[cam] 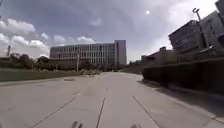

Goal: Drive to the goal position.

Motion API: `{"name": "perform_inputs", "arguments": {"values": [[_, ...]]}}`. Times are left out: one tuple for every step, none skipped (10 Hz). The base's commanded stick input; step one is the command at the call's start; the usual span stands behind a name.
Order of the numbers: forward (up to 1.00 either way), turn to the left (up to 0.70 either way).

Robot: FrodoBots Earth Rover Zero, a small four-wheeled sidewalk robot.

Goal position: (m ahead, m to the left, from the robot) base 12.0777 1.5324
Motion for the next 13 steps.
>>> {"name": "perform_inputs", "arguments": {"values": [[0.7, 0.0], [0.7, 0.0], [0.7, 0.0], [0.3, 0.0], [0.0, 0.0], [0.0, -0.12], [0.0, -0.37], [0.0, -0.7], [0.0, -0.7], [0.0, 0.0], [0.0, 0.0], [0.0, 0.0], [0.0, 0.0]]}}
